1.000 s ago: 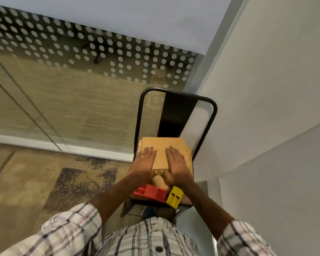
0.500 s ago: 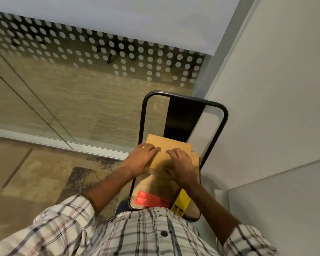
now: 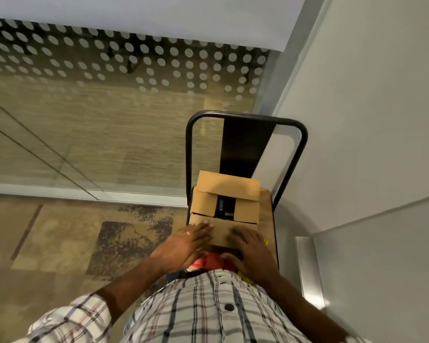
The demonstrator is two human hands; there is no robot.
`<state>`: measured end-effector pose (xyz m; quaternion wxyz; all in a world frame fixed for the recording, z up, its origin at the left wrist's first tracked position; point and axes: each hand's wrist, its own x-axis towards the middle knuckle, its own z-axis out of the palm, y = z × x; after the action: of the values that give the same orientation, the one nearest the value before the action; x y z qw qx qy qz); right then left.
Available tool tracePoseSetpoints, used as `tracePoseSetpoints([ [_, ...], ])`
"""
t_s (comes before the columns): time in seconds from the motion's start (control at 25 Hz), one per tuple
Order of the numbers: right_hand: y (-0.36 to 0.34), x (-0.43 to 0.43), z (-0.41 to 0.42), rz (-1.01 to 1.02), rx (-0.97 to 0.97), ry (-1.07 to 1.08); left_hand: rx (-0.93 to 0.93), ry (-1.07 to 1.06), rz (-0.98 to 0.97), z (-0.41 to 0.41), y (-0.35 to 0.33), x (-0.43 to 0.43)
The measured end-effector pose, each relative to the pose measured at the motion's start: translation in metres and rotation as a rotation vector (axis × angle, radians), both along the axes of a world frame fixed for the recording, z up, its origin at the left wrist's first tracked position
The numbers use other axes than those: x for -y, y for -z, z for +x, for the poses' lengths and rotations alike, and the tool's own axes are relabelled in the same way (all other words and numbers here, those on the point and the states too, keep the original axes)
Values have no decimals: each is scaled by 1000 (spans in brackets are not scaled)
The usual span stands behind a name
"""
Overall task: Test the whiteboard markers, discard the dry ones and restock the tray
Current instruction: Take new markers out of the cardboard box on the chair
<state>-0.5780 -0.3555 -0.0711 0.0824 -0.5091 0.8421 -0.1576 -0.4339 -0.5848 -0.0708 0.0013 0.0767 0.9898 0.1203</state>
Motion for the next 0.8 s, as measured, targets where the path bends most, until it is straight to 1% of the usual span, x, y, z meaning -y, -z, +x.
tracePoseSetpoints([
  [0.08,1,-1,-1,35,19,-16,5,-20,-16,1,10,1],
  [0.12,-1,1,-3,43,32,-11,16,-47,9,-3,6,0],
  [0.16,-3,5,-7,43,36,2,40,-83,35,-10,0,-2],
  [0.32,-10,40,-36,26,88,98,125,-198,12,-65,-35,-4],
  [0.4,-9,55,-51,88,151,74,192,-206,-6,-88,-40,2],
  [0.48,-9,64,-60,197,156,-4,276,-175,-99,-98,-35,3],
  [0.56,-13,71,-65,288,183,-36,333,-174,-148,-101,-29,-1],
  [0.6,-15,74,-67,310,196,-31,339,-190,-147,-102,-27,-3],
  [0.68,-20,79,-71,293,202,2,277,-235,-138,-105,-28,-2],
  [0.8,-27,80,-76,168,182,98,207,-265,-68,-110,-35,5],
])
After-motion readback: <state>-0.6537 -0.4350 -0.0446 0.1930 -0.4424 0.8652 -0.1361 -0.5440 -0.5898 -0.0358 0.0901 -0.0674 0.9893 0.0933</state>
